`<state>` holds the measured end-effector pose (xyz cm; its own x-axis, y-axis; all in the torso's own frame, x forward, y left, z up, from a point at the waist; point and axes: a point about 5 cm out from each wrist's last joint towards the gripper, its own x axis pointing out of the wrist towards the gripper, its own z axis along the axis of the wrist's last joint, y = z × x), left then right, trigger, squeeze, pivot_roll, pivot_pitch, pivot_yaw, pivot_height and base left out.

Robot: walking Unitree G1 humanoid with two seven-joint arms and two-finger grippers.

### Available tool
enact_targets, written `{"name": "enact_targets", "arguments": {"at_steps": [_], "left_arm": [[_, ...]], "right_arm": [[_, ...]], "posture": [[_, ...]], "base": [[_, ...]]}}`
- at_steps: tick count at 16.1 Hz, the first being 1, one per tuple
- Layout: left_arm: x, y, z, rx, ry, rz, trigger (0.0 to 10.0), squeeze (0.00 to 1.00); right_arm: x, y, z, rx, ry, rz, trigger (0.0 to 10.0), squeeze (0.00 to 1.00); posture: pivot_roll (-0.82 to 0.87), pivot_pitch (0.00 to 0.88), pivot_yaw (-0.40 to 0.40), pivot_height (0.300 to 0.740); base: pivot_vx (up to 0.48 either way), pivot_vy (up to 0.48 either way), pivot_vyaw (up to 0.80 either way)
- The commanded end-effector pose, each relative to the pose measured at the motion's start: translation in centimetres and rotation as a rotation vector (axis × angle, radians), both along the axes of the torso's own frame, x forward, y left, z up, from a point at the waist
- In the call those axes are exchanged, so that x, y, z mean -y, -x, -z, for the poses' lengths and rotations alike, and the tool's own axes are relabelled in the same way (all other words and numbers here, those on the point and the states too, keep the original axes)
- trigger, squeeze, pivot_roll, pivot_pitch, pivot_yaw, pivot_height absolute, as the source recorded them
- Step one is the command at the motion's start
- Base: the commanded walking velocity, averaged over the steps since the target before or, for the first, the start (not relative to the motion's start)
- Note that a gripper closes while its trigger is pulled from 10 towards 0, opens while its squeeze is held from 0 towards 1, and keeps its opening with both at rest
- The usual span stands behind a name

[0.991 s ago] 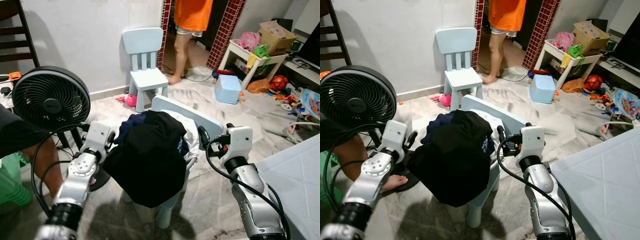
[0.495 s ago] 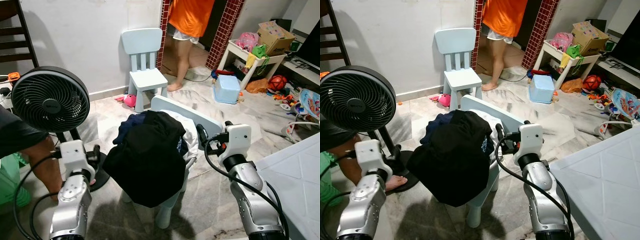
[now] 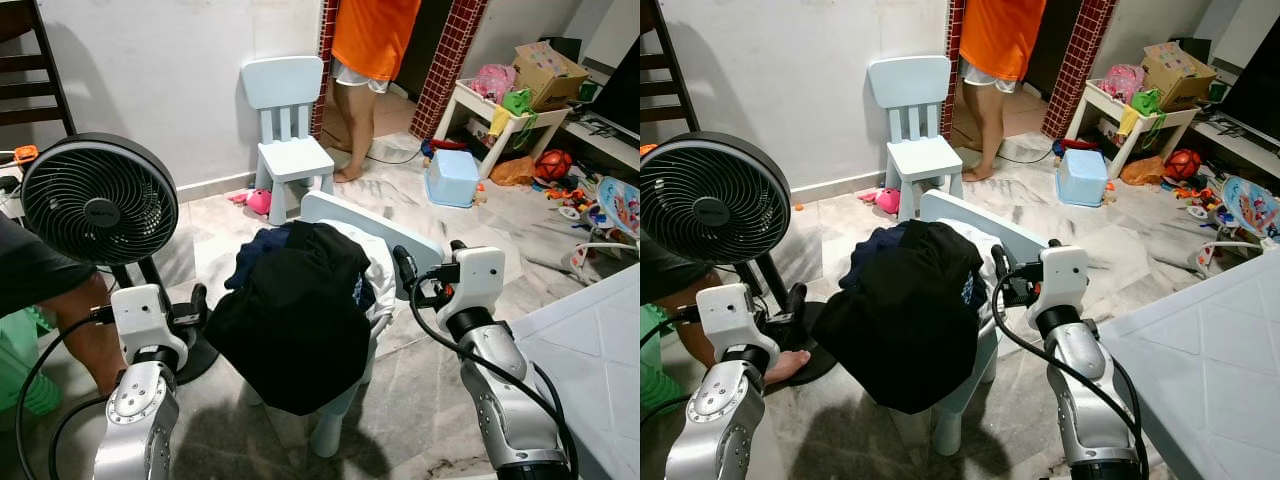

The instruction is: Hang hanger

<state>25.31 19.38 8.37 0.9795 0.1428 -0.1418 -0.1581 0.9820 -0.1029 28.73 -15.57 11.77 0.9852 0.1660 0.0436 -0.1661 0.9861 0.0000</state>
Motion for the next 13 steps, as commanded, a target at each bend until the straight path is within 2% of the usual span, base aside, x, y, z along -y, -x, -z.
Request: {"name": "enact_targets", "arguments": {"at_steps": [1, 3, 5, 7, 13], "left_arm": [[0.5, 0.0, -0.4, 0.019, 0.004, 0.024, 10.0, 1.0], [0.8, -0.3, -1.6, 0.091, -0.026, 0.046, 10.0, 1.0], [0.7, -0.4, -1.7, 0.091, -0.032, 0.04, 10.0, 1.0], [0.9, -0.4, -1.4, 0.08, -0.031, 0.043, 10.0, 1.0], [1.3, 0.3, -0.9, 0.052, -0.05, 0.047, 10.0, 1.0]], "right_arm": [[0.4, -0.2, -0.8, 0.034, -0.006, 0.021, 10.0, 0.0], [1.9, -0.9, -3.0, 0.144, 0.053, 0.149, 10.0, 0.0], [3.2, -1.2, -3.6, 0.165, 0.072, 0.217, 10.0, 0.0], [3.5, -1.1, -2.8, 0.142, 0.083, 0.212, 10.0, 0.0], [4.0, -1.8, -3.2, 0.163, 0.116, 0.247, 10.0, 0.0]], "posture": [[-0.01, 0.0, -0.067, 0.74], [-0.01, 0.0, -0.053, 0.74], [-0.02, 0.0, -0.047, 0.74], [-0.01, 0.0, -0.052, 0.74], [0.0, 0.0, -0.065, 0.74]], "base": [[0.0, 0.0, 0.0], [0.0, 0.0, 0.0], [0.0, 0.0, 0.0], [0.0, 0.0, 0.0], [0.0, 0.0, 0.0]]}}
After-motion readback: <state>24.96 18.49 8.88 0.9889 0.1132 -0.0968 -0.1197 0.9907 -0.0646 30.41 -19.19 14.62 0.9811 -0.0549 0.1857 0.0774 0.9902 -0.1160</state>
